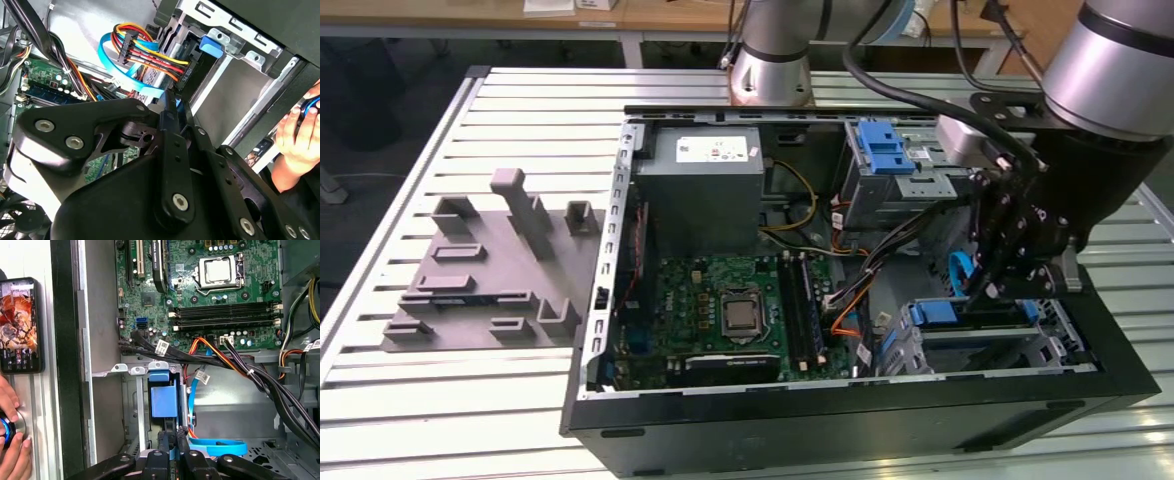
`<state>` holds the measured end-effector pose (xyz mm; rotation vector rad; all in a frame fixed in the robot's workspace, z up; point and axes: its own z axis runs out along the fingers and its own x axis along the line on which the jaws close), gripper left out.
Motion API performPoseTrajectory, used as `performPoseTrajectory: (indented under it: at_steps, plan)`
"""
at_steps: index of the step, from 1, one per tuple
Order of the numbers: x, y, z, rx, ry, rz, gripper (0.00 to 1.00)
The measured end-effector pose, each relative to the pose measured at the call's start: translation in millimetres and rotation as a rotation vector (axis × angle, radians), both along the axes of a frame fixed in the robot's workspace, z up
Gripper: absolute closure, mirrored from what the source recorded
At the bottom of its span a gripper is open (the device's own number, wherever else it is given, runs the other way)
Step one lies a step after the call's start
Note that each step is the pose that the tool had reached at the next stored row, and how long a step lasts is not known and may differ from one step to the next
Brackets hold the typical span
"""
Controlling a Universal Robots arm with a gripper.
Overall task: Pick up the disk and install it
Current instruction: 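Insert the second disk wire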
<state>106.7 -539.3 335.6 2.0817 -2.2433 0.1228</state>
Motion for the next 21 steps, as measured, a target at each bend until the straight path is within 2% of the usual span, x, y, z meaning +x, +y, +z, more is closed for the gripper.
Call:
performPoseTrajectory:
  at_steps: [7,21]
  plan:
    - [0.9,-1.3,-0.2,0.0062,0.0,-0.001,0.81]
    - [1.0,-4.9,-2.7,0.0126,0.0,-0.001,0.81]
